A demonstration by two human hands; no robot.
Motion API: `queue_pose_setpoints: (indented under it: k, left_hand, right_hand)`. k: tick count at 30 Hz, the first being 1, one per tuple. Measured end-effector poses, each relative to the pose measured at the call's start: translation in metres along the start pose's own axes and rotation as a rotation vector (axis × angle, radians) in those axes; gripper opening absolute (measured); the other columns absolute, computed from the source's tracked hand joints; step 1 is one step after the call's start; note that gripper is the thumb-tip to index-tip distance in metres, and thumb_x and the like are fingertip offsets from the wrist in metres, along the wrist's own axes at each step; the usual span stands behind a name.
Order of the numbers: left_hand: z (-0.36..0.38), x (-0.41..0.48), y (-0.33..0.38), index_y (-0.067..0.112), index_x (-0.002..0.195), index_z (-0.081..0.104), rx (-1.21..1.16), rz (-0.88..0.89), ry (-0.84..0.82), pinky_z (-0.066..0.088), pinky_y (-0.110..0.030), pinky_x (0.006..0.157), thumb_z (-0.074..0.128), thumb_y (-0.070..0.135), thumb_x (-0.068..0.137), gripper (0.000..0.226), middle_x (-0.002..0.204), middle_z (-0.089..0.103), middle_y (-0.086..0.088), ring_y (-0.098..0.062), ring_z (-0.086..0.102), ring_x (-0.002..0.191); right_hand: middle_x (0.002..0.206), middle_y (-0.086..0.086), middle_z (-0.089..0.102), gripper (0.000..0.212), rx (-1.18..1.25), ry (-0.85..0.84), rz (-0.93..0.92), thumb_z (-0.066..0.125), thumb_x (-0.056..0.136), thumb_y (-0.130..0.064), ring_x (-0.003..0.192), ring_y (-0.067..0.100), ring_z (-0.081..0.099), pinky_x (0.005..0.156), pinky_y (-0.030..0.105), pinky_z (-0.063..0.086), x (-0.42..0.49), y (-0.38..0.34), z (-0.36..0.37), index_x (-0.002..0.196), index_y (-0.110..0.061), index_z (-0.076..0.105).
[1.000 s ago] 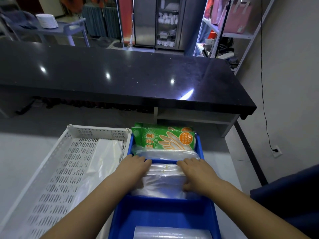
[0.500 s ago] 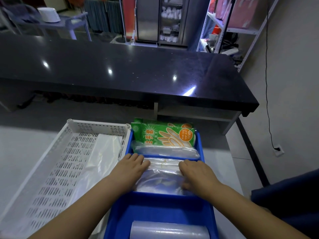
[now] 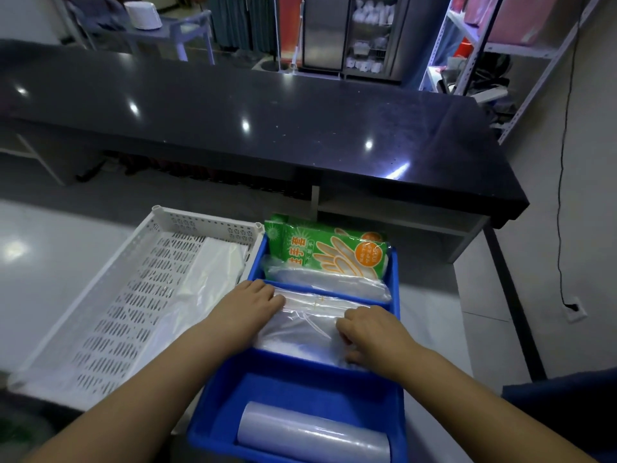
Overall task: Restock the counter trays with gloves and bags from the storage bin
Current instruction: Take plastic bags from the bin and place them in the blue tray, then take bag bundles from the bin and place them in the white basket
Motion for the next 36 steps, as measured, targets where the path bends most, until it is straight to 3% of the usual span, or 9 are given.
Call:
queue_pose_setpoints:
  k: [3,6,13,16,20,27,30,36]
  left_hand:
    - [-0.016,-0.01,-0.001,0.018,0.114,0.055,-0.04,-0.011,0.083,0.041,-0.032,0.094,0.06,0.012,0.077,0.038,0.116,0.058,-0.003,-0.023,0.051,0.11]
    - [-0.041,-0.036,-0.01,0.019,0.092,0.068,-0.085,-0.131,0.196,0.052,-0.026,0.073,0.077,0.013,0.052,0.042,0.091,0.069,0.0,-0.022,0.065,0.086]
    - [-0.056,-0.148,-0.043,0.018,0.083,0.07,-0.179,-0.477,0.285,0.052,-0.027,0.054,0.086,0.021,0.053,0.034,0.073,0.07,0.002,-0.021,0.066,0.065]
    - [-0.053,-0.209,-0.061,0.017,0.079,0.07,-0.192,-0.608,0.33,0.052,-0.025,0.051,0.089,0.019,0.049,0.035,0.07,0.069,0.002,-0.021,0.065,0.061]
    - [-0.031,-0.302,-0.086,0.016,0.08,0.069,-0.227,-0.794,0.349,0.054,-0.029,0.054,0.086,0.017,0.053,0.031,0.073,0.068,0.0,-0.023,0.065,0.064]
    - [0.032,-0.504,-0.132,0.018,0.082,0.07,-0.303,-1.155,0.324,0.05,-0.033,0.056,0.083,0.014,0.06,0.026,0.08,0.07,-0.001,-0.026,0.065,0.074]
    - [0.063,-0.591,-0.151,0.019,0.092,0.07,-0.347,-1.312,0.311,0.05,-0.034,0.062,0.077,0.017,0.07,0.024,0.092,0.071,-0.001,-0.026,0.065,0.084]
    - [0.114,-0.707,-0.169,0.028,0.109,0.064,-0.395,-1.521,0.328,0.044,-0.025,0.067,0.063,0.031,0.084,0.025,0.107,0.066,0.007,-0.015,0.059,0.092]
  right_hand:
    - [0.102,0.007,0.066,0.019,-0.058,-0.007,-0.06,0.06,0.083,-0.029,0.088,0.026,0.059,0.072,0.034,0.042,0.007,-0.002,-0.001,0.097,-0.016,0.059]
    - [0.098,0.008,0.067,0.017,-0.123,0.046,-0.134,0.052,0.083,-0.03,0.087,0.032,0.06,0.069,0.035,0.04,0.016,-0.013,-0.014,0.091,-0.016,0.058]
    - [0.09,0.005,0.066,0.023,-0.126,0.218,-0.359,0.05,0.086,-0.038,0.082,0.029,0.059,0.067,0.036,0.049,0.047,-0.098,-0.061,0.094,-0.017,0.057]
    - [0.092,0.004,0.066,0.025,-0.141,0.243,-0.45,0.049,0.086,-0.04,0.085,0.03,0.06,0.065,0.035,0.044,0.058,-0.155,-0.07,0.094,-0.017,0.056]
    - [0.096,0.006,0.064,0.029,-0.176,0.233,-0.59,0.048,0.089,-0.042,0.089,0.031,0.058,0.063,0.033,0.033,0.068,-0.245,-0.068,0.1,-0.015,0.054]
    - [0.094,0.002,0.065,0.027,-0.192,0.194,-0.728,0.046,0.088,-0.042,0.087,0.025,0.059,0.069,0.032,0.046,0.078,-0.419,-0.043,0.096,-0.019,0.057]
    - [0.095,0.0,0.064,0.027,-0.178,0.163,-0.764,0.042,0.09,-0.043,0.087,0.023,0.06,0.072,0.034,0.048,0.083,-0.489,-0.024,0.095,-0.021,0.057]
    - [0.083,-0.003,0.058,0.02,-0.178,0.028,-0.813,0.047,0.089,-0.04,0.075,0.019,0.058,0.059,0.029,0.039,0.101,-0.591,0.026,0.088,-0.021,0.055]
Point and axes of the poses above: each hand's wrist, its own x-axis towards the middle knuckle, its own z-axis out of the palm, y = z × x, the point moved 9 cm from there along x, towards the middle knuckle
